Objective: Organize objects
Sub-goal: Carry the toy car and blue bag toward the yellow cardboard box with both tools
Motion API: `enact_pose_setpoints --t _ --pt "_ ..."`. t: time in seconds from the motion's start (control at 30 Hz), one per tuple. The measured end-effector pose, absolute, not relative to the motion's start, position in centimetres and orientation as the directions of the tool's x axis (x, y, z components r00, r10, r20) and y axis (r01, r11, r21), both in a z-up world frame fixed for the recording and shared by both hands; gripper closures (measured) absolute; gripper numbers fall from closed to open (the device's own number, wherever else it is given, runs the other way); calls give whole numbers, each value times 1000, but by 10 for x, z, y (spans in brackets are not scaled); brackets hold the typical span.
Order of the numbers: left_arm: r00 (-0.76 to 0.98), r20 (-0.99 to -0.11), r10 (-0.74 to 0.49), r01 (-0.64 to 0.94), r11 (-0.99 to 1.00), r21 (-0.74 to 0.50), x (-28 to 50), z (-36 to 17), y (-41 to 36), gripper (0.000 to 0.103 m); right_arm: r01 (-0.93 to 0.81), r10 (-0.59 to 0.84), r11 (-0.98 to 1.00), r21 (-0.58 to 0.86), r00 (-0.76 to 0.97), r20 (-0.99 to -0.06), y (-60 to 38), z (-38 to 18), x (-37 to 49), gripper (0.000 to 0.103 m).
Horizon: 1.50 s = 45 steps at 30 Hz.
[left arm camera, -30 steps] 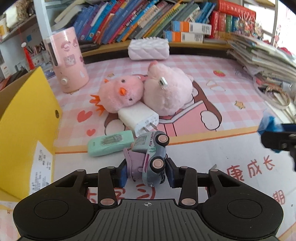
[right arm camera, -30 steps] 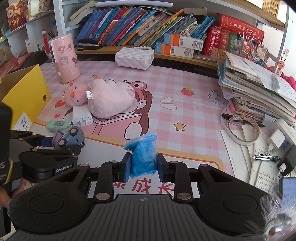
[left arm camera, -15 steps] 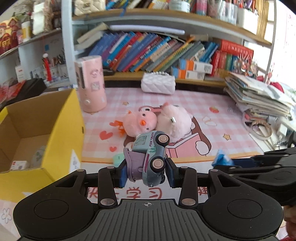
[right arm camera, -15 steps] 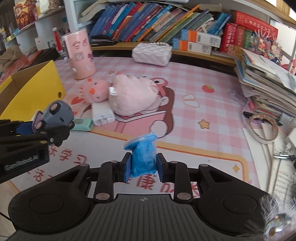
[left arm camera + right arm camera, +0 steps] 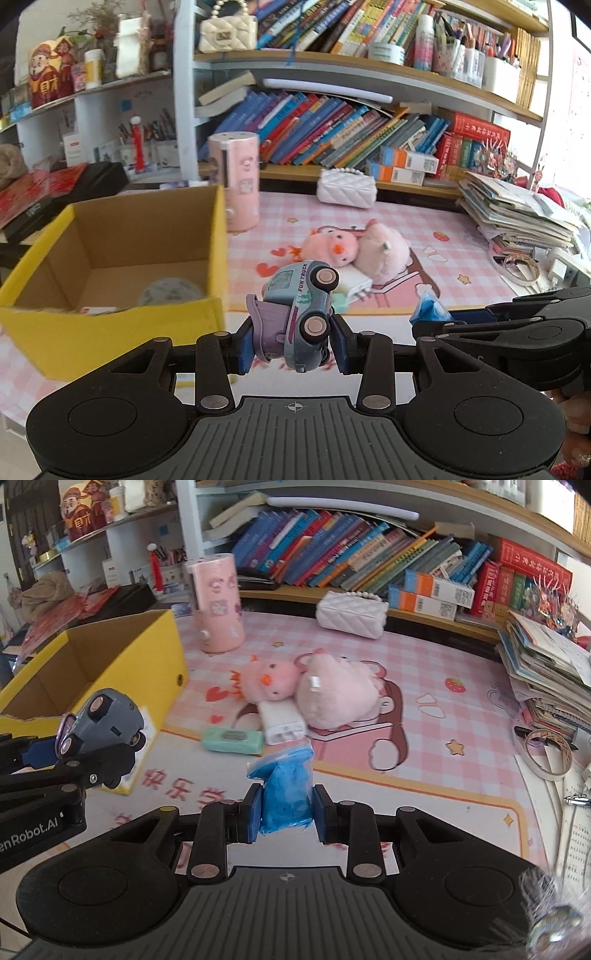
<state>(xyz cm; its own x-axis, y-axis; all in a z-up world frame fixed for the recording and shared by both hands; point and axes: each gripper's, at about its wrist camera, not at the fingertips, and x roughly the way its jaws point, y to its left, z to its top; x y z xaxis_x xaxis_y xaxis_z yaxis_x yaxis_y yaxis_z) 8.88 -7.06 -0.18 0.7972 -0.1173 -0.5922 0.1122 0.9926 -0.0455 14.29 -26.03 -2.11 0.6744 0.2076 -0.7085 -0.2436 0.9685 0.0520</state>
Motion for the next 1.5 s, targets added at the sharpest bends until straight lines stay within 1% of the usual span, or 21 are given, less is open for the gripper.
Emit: enact_pose_setpoints --t 0.43,0.6,1.07,1.5 --pt "800 -597 -64 44 998 -48 32 2 15 64 -295 238 955 43 667 -706 -177 -15 81 77" --pt "806 -589 -55 41 998 -38 14 5 36 64 -298 247 953 50 674 -696 -152 -12 59 77" --pt "815 -578 -42 31 999 -28 -23 5 82 64 -305 263 951 60 685 -680 -103 -10 16 77" --pt "827 -560 -52 32 998 -46 -30 7 101 64 -309 253 950 38 694 -674 -82 -5 5 77"
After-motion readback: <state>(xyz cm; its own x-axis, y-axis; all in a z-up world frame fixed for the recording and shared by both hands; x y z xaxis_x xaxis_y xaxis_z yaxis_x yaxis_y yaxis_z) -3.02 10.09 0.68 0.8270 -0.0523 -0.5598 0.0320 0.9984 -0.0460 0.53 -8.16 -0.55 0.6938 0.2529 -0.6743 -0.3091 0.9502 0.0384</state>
